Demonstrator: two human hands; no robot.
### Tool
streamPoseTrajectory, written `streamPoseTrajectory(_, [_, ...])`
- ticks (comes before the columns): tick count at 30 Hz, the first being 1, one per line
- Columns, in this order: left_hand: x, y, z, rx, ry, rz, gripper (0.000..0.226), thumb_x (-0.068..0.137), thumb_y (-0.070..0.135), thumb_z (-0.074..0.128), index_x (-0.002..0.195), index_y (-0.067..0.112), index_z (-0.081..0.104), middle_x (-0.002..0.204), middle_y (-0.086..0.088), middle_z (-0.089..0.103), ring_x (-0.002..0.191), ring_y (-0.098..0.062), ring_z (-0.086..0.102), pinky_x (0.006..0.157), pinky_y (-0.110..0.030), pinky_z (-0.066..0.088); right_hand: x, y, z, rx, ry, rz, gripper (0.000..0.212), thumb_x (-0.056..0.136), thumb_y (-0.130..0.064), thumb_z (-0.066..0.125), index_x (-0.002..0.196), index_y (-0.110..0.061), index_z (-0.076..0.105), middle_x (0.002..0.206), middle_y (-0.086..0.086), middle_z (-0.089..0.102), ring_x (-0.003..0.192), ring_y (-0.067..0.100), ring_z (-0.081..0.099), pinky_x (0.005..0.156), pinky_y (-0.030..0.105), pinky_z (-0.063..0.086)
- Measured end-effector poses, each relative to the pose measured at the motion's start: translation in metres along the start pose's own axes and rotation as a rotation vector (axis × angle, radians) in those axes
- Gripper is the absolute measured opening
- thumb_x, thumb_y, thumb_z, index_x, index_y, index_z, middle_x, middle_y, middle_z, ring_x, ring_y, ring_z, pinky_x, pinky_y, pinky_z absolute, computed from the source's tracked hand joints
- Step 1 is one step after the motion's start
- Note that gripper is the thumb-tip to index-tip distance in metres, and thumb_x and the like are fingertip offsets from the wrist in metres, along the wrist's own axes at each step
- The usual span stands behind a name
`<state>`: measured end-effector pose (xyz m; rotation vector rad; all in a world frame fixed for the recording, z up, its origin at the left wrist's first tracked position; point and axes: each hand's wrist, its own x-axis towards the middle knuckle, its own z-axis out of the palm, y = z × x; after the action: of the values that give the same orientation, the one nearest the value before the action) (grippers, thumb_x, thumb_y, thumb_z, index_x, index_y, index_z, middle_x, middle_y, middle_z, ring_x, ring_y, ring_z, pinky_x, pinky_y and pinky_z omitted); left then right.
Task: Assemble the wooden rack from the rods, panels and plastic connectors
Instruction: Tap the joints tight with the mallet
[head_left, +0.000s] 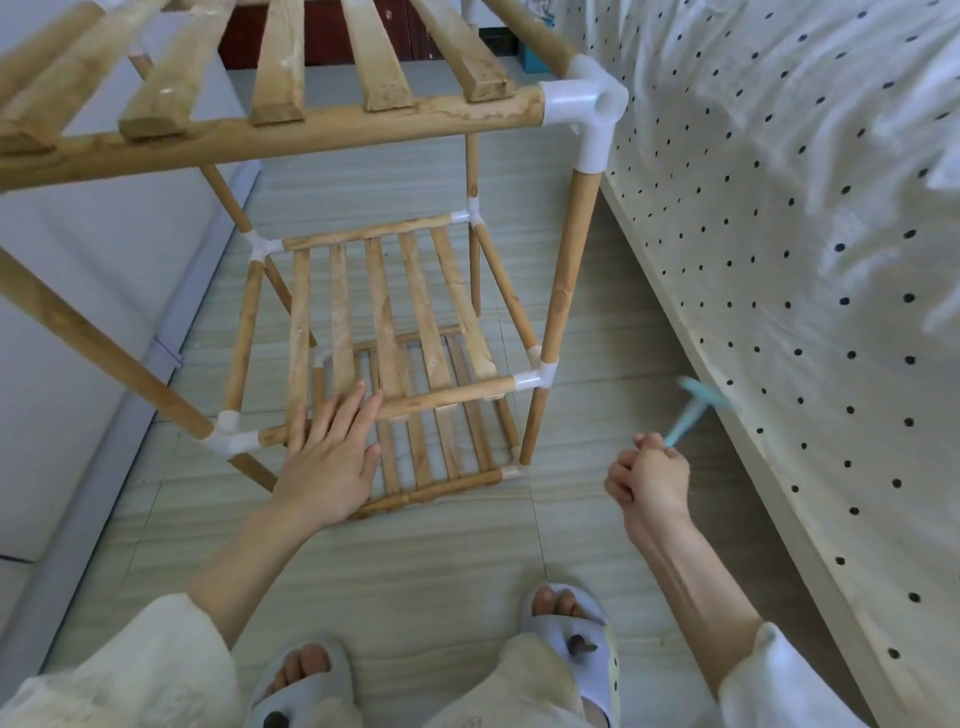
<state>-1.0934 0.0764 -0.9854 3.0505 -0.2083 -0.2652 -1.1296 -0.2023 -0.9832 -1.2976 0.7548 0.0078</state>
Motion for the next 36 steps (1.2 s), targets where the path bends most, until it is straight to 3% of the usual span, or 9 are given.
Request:
streamPoseTrajectory(12, [0.003, -0.007, -0.002, -0.051, 0.021, 0.033, 0.056, 0.102, 0.028, 0.022, 0.149, 0.025, -0.007, 0.157, 0.009, -0.012, 0.144, -0.013, -0.011, 0.114, -0.039, -0.014, -0.016, 0.002, 0.014, -0.092, -0.243, 0.129, 0.026, 0.103, -0.018, 0.029, 0.081, -0.012, 0.041, 0.045, -0.007, 0.032, 0.036, 0.008, 0.026, 0.035, 0.019, 0.022])
streamPoseTrajectory(15, [-0.003, -0.016, -0.005, -0.322, 0.1, 0.112, 0.048, 0.1, 0.015, 0.032, 0.148, 0.017, 0.023, 0.155, 0.003, 0.021, 0.143, -0.01, 0.011, 0.117, -0.033, -0.002, -0.019, 0.0, 0.015, 0.006, -0.194, 0.127, 0.028, 0.104, -0.02, 0.026, 0.085, -0.01, 0.044, 0.059, 0.003, 0.045, 0.05, 0.016, 0.044, 0.049, 0.024, 0.04])
streamPoseTrajectory(17, [-0.015, -0.027, -0.012, -0.538, 0.216, 0.101, 0.037, 0.097, 0.005, 0.04, 0.13, 0.016, 0.052, 0.135, -0.003, 0.052, 0.123, -0.008, 0.044, 0.11, -0.033, 0.029, -0.023, 0.0, 0.024, 0.085, -0.221, 0.137, 0.03, 0.104, -0.02, 0.025, 0.087, -0.007, 0.047, 0.073, 0.012, 0.058, 0.065, 0.021, 0.057, 0.06, 0.028, 0.05])
streamPoseTrajectory(20, [-0.036, -0.048, -0.027, -0.678, 0.35, -0.066, 0.032, 0.091, -0.006, 0.043, 0.09, 0.014, 0.067, 0.097, -0.005, 0.07, 0.084, 0.001, 0.063, 0.079, -0.02, 0.05, -0.021, -0.009, 0.042, 0.205, -0.27, 0.168, 0.031, 0.104, -0.019, 0.026, 0.092, -0.003, 0.049, 0.098, 0.021, 0.062, 0.087, 0.027, 0.063, 0.075, 0.033, 0.053])
streamPoseTrajectory(22, [-0.047, -0.068, -0.035, -0.867, 0.424, -0.288, 0.033, 0.091, -0.007, 0.037, 0.075, 0.006, 0.063, 0.085, -0.015, 0.069, 0.073, -0.015, 0.068, 0.068, -0.021, 0.054, -0.023, -0.017, 0.057, 0.301, -0.284, 0.206, 0.028, 0.104, -0.018, 0.027, 0.1, 0.0, 0.048, 0.112, 0.024, 0.058, 0.099, 0.031, 0.061, 0.083, 0.036, 0.051])
streamPoseTrajectory(26, [-0.052, -0.11, -0.046, -1.114, 0.486, -0.569, 0.03, 0.094, -0.004, 0.033, 0.116, 0.006, 0.05, 0.118, -0.024, 0.055, 0.081, -0.028, 0.061, 0.065, -0.025, 0.055, -0.028, -0.023, 0.089, 0.411, -0.229, 0.249, 0.036, 0.104, -0.014, 0.026, 0.132, 0.006, 0.036, 0.134, 0.027, 0.045, 0.122, 0.035, 0.049, 0.1, 0.041, 0.043])
streamPoseTrajectory(28, [-0.048, -0.112, -0.053, -1.078, 0.345, -0.48, 0.055, 0.093, -0.006, 0.038, 0.142, 0.016, 0.03, 0.134, -0.006, 0.044, 0.108, -0.023, 0.052, 0.086, -0.034, 0.047, -0.027, -0.034, 0.104, 0.437, -0.174, 0.283, 0.038, 0.103, -0.01, 0.024, 0.136, 0.005, 0.034, 0.136, 0.026, 0.043, 0.125, 0.033, 0.047, 0.106, 0.04, 0.039])
streamPoseTrajectory(33, [-0.041, -0.09, -0.064, -1.017, 0.316, -0.178, 0.052, 0.091, -0.012, 0.037, 0.133, 0.018, 0.038, 0.126, 0.005, 0.049, 0.119, -0.008, 0.042, 0.102, -0.024, 0.031, -0.009, -0.066, 0.122, 0.41, -0.094, 0.291, 0.043, 0.101, -0.009, 0.025, 0.144, -0.011, 0.029, 0.133, 0.02, 0.041, 0.094, 0.027, 0.055, 0.1, 0.045, 0.044])
streamPoseTrajectory(36, [-0.044, -0.078, -0.051, -0.923, 0.224, 0.002, 0.064, 0.089, -0.01, 0.034, 0.124, 0.044, 0.044, 0.117, 0.028, 0.058, 0.115, 0.004, 0.051, 0.099, -0.009, 0.032, 0.015, -0.073, 0.115, 0.46, -0.154, 0.242, 0.023, 0.101, -0.007, 0.029, 0.111, -0.006, 0.049, 0.125, 0.013, 0.055, 0.11, 0.024, 0.057, 0.09, 0.035, 0.051])
